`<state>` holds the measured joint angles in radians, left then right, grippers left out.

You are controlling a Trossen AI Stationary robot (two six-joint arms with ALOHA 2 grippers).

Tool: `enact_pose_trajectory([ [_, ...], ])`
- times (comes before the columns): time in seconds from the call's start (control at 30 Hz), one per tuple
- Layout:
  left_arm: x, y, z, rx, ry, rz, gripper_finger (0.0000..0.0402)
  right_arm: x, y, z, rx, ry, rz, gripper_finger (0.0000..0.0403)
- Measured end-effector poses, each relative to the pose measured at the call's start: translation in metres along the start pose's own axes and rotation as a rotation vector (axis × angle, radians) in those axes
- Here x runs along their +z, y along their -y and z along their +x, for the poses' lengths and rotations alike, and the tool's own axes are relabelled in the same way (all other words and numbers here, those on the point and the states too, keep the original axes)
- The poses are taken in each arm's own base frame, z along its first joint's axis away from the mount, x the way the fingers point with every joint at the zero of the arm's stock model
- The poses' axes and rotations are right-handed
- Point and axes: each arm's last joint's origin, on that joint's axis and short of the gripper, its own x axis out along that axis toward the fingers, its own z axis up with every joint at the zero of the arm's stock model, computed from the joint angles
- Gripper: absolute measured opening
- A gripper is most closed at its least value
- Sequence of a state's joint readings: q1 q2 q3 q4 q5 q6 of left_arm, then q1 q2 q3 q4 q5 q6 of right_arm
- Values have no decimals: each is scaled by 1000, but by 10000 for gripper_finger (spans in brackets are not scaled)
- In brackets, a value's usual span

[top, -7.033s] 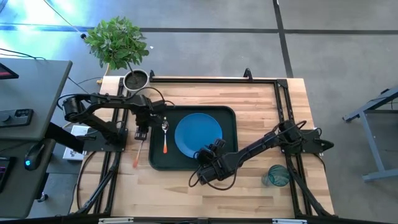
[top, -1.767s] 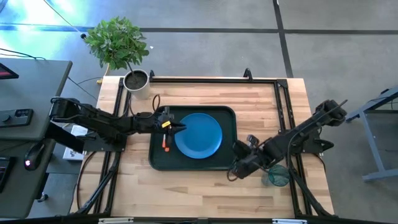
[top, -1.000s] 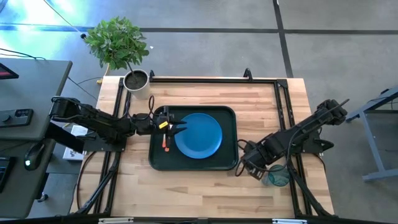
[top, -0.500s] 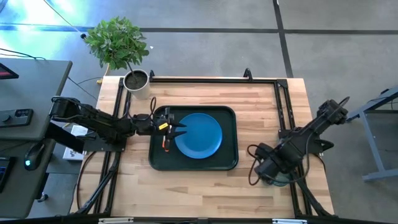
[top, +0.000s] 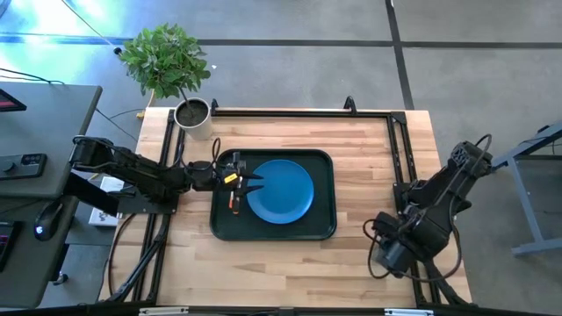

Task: Pick and place plate/cup/fork/spoon on tray
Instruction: Put the blue glass on the black tray

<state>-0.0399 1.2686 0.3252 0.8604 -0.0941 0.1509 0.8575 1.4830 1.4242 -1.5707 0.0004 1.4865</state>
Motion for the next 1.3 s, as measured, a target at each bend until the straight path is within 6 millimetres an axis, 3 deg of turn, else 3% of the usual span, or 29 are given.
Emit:
enact_pose_trajectory([
  [0.17,-1,0,0,11,-7,-11,111,1,1,7,-32,47,30,165],
  [0.37,-5,0,0,26,-55,-5,111,-5,8,44,-151,-138,38,165],
  [0.57,-5,-1,0,54,-59,-5,111,-5,3,73,-92,-170,-28,164],
  [0.73,-5,-3,0,130,-65,-32,99,0,-3,82,-16,-168,-92,117],
  [0.93,-5,-3,0,135,-66,-35,73,13,2,73,1,-157,-79,10],
  [1.13,-5,-3,0,136,-64,-63,49,41,10,49,47,-83,-76,8],
  [1.3,-5,-3,0,137,-64,-64,29,75,30,4,-54,129,-117,8],
])
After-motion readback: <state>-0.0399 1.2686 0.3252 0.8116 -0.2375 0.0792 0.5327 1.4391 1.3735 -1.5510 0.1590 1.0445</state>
